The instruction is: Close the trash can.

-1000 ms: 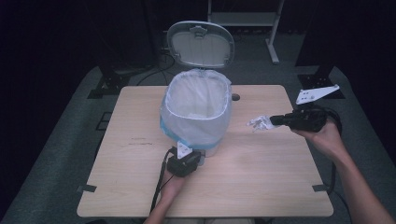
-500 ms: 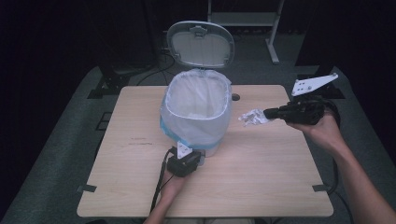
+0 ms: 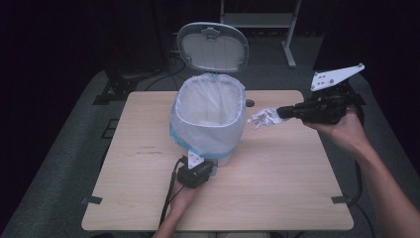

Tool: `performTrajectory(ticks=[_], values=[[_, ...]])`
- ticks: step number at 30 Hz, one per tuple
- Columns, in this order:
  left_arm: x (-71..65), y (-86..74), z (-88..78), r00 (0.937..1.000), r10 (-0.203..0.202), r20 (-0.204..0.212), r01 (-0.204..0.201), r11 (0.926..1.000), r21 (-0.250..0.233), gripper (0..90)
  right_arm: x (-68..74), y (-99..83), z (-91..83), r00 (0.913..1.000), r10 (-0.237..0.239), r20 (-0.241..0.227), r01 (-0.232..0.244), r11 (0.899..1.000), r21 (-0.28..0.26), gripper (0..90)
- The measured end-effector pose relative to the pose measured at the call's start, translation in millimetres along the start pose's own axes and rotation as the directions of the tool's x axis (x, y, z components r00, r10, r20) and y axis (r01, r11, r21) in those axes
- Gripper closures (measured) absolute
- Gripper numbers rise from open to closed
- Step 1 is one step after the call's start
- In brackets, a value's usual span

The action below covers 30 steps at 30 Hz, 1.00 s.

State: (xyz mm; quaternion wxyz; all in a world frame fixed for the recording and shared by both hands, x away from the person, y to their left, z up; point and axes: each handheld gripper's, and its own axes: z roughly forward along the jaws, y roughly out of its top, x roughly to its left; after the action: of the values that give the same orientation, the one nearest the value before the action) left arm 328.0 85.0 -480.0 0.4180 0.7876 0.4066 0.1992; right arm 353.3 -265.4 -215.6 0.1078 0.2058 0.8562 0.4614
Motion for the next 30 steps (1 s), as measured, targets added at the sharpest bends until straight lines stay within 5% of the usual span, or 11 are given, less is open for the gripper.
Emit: performTrajectory(ticks=[30], values=[[0.1,0.0,0.0,1.0,0.002,0.0,-0.002,1.0,0.002,64.1,12.6,68.5,-25.8,0.999,-0.045,0.006,0.045,0.998,-0.033,89.7]])
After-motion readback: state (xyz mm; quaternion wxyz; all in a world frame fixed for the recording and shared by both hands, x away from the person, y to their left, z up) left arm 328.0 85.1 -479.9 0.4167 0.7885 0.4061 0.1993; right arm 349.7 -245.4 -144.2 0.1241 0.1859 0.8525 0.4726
